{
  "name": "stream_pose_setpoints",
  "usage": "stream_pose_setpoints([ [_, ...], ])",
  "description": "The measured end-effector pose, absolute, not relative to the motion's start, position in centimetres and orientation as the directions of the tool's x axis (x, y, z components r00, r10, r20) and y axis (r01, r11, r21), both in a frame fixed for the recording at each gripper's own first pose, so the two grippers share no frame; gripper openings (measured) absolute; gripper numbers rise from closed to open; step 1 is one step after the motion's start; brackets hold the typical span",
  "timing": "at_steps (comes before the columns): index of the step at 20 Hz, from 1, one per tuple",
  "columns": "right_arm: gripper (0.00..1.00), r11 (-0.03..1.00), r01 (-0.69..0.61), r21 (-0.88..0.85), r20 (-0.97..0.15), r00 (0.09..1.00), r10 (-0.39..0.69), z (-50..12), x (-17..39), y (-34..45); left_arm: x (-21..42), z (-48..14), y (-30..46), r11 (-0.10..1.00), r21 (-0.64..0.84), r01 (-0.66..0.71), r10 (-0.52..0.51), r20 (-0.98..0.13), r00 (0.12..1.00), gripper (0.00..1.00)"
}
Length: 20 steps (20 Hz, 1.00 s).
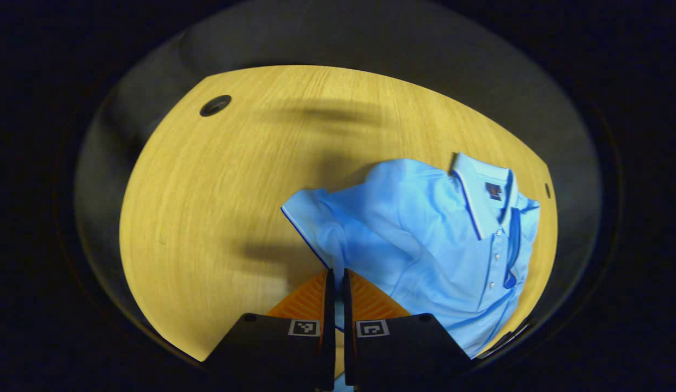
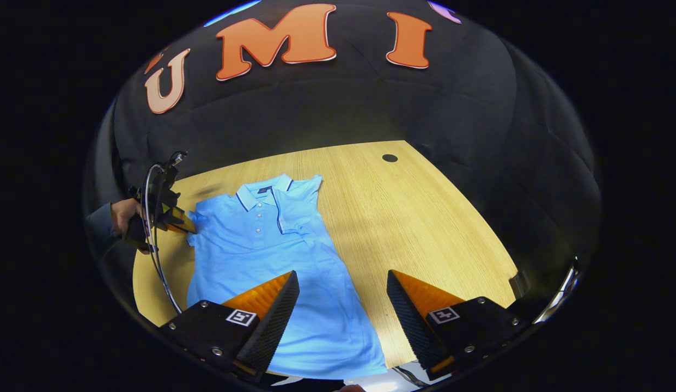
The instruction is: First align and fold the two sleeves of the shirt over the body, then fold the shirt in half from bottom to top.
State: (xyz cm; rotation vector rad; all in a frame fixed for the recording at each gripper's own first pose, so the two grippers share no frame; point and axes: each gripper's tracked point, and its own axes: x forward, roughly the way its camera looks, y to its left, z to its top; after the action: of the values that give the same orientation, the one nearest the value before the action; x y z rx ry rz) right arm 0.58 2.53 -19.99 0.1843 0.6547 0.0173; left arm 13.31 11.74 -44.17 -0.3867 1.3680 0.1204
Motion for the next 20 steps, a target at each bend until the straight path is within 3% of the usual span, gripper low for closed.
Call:
stream_pose_setpoints([
  [5, 0.99, 0.980, 0.082, 0.180, -0.618, 0.785, 0.048, -20.8, -1.0, 1.4, 16.3, -40.5, 9.6, 0.967, -0.208, -0.148, -0.151, -0.933, 0.328, 0.09],
  [9, 0.99, 0.975, 0.115, 0.189, -0.633, 0.774, 0.031, -21.7, -2.6, 0.9, 18.1, -38.4, 5.7, 0.971, -0.237, -0.031, -0.209, -0.904, 0.372, 0.10],
  [17, 0.99, 0.963, 0.195, 0.189, -0.681, 0.732, -0.015, -24.2, -5.6, -0.2, 19.2, -38.7, -1.7, 0.952, -0.295, 0.084, -0.306, -0.893, 0.330, 0.09],
  [20, 0.99, 0.960, 0.203, 0.193, -0.693, 0.721, -0.012, -25.0, -6.3, -0.3, 18.7, -38.5, -3.3, 0.933, -0.347, 0.095, -0.359, -0.881, 0.308, 0.14],
])
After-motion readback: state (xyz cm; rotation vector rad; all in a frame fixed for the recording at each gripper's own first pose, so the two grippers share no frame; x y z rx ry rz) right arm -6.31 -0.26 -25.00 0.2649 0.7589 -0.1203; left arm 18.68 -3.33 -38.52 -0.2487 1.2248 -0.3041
